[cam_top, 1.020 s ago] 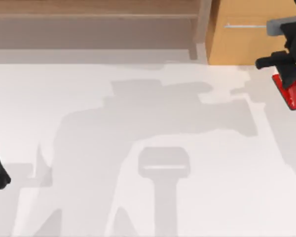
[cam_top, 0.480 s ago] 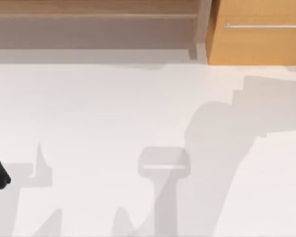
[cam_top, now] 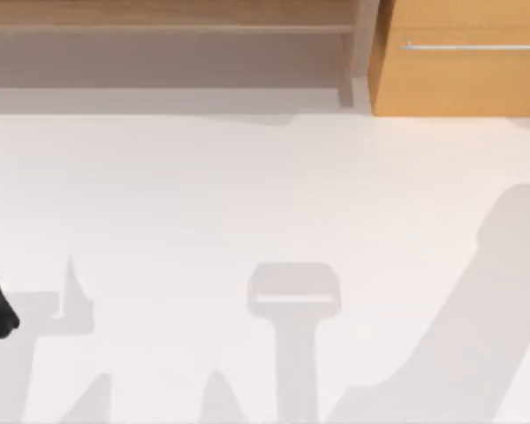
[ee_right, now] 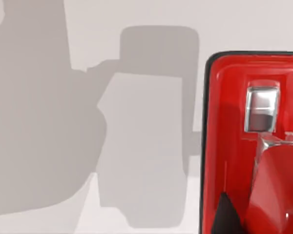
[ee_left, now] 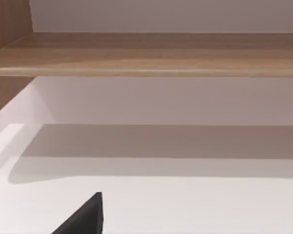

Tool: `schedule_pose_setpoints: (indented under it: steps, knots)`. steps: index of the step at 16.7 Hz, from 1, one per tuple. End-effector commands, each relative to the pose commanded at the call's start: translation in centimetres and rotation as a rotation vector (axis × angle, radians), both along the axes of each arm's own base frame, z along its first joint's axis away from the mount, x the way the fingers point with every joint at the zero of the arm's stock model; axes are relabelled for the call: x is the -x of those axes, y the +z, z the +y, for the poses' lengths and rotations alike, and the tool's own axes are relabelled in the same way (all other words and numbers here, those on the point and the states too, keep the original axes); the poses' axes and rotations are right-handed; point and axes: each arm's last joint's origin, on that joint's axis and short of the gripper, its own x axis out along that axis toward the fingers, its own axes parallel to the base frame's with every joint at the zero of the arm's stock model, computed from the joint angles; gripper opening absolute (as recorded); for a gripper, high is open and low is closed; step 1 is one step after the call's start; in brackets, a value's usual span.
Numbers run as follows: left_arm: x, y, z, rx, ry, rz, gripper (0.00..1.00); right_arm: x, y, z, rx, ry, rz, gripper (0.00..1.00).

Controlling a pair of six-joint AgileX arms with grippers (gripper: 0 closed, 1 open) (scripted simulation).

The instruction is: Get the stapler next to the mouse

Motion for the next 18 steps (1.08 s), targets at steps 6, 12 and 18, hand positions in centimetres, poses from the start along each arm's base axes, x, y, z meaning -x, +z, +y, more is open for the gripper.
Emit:
schedule_pose_setpoints:
  steps: [6,12,18]
  knots:
    - [0.0,0.0,0.0,0.000,0.000,0.000,1.00,-0.1,-0.1,0.0,0.000,0.007,-0.002,0.00]
    - [0.0,0.0,0.0,0.000,0.000,0.000,1.00,0.3,0.6,-2.1,0.054,-0.060,-0.066,0.00]
    - [0.0,0.0,0.0,0.000,0.000,0.000,1.00,1.1,1.6,-4.0,0.121,-0.137,-0.124,0.00]
